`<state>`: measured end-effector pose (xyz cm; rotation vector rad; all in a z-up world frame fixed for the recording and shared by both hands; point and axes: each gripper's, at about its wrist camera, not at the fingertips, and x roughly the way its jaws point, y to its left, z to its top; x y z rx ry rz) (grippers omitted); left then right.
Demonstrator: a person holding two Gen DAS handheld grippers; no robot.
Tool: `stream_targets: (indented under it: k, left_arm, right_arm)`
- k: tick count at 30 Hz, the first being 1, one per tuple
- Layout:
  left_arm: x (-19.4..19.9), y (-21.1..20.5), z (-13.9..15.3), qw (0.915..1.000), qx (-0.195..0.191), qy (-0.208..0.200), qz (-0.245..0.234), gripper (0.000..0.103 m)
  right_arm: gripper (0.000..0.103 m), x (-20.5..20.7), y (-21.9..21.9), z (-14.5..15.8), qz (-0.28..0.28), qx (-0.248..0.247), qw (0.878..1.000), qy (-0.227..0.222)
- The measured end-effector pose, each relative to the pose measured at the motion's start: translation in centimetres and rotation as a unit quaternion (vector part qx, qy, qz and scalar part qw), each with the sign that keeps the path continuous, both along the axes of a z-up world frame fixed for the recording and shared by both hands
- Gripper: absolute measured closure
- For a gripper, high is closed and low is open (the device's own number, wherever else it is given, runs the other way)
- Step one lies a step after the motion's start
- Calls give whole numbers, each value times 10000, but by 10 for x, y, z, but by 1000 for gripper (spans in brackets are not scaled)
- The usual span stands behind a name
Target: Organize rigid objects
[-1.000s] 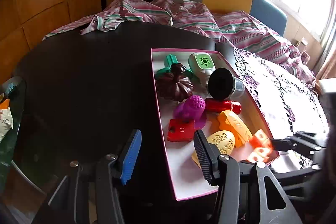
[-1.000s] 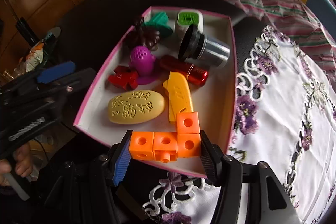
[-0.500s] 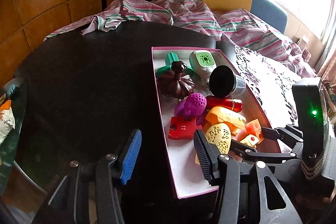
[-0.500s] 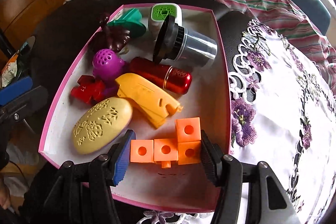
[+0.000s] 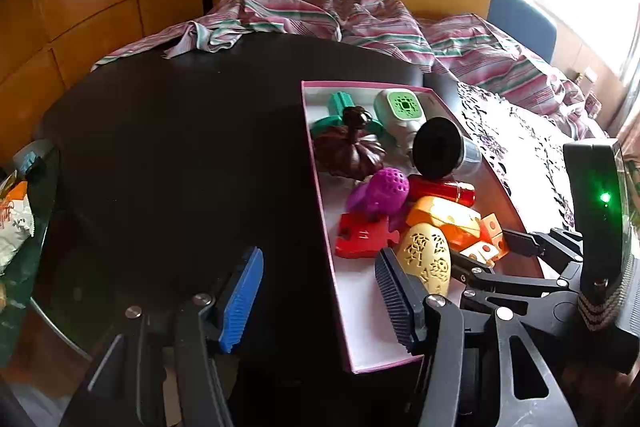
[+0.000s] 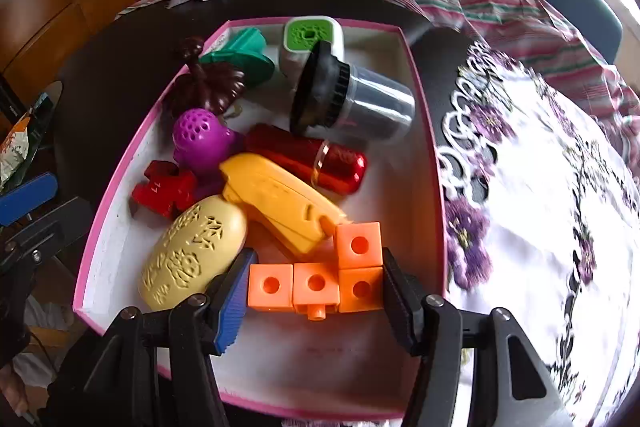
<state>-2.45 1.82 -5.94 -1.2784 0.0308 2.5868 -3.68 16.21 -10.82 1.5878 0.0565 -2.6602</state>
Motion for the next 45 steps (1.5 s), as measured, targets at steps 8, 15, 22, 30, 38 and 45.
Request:
stream_targets:
  k: [8, 15, 22, 30, 38, 45]
  left_arm:
    - [-1, -4, 1, 10000, 4, 2, 87, 43]
    - [3, 3, 1, 10000, -52, 37, 48, 38]
    - [10, 5, 15, 9993, -85, 325, 141, 28]
    - [23, 10, 31, 9982, -11, 577, 130, 12]
    - [35, 12, 37, 9980, 74, 610, 139, 0]
    - [40, 12, 39, 9979, 73, 625, 158, 0]
  right_arm:
    - [32, 18, 8, 8, -72, -262, 9996, 119]
    - [31, 34, 3, 11, -158, -165, 9993, 291]
    - [31, 45, 1, 35, -442, -55, 9951, 882]
    - [31, 56, 8, 59, -927, -39, 9872, 1293]
    - [31, 64, 16, 57, -1162, -47, 9854, 1245]
    - [31, 67, 21, 65, -1335, 127, 9805, 1437]
